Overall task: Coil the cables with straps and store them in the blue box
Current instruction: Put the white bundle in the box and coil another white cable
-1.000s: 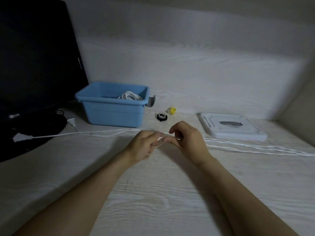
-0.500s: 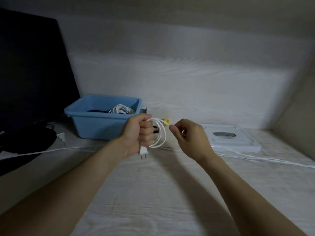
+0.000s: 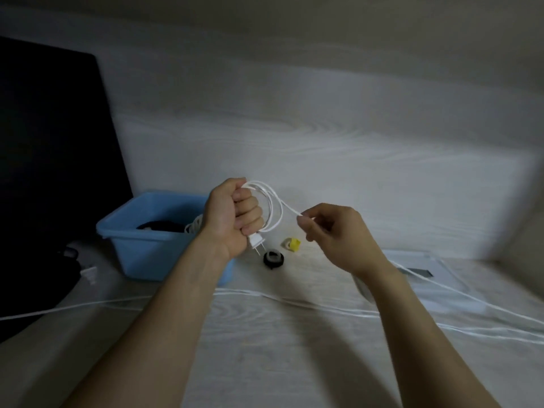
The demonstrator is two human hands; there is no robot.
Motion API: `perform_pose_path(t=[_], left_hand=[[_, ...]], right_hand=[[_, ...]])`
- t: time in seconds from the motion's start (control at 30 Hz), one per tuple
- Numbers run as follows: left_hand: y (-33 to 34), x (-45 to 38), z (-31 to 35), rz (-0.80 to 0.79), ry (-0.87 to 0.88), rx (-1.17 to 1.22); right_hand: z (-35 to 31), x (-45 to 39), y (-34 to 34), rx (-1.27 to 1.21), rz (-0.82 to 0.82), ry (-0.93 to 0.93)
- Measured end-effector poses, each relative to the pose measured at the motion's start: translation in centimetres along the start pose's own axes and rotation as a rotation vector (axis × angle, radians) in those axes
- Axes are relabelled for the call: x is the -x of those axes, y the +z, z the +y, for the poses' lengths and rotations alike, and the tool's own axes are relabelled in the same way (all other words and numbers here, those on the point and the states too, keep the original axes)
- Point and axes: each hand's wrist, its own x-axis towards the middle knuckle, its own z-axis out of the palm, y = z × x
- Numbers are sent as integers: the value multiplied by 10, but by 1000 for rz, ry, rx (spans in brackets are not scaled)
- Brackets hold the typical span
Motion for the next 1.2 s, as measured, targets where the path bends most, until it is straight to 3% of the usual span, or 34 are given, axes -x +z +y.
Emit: perform_pose_path(t=[0.1,0.23,0.37,0.63,0.83,1.03,1.13,1.2], left_hand=[[-6,-4,10,40,62,-31],[-4,-6,8,43,107,7],[5,-13,-7,96,169,97],[19,-7,-33,141,353,-186],[22,-6,-31,226,423,-15],[13,-9,-36,482,587,-2],[17,-7,-35,474,635,5],[20,-4,-31,422,600,-55]], right_hand=[[7,-12,-11,42,-69,40],[6,-18,-10,17,18,18],[2,-10,10,190,-131,-80],[-3,3,25,354,-306,-216],[-3,11,19,286,-369,-64],[-9,11,19,260,-233,138],[-8,12,19,327,-289,201],[-5,11,19,359,-198,136]])
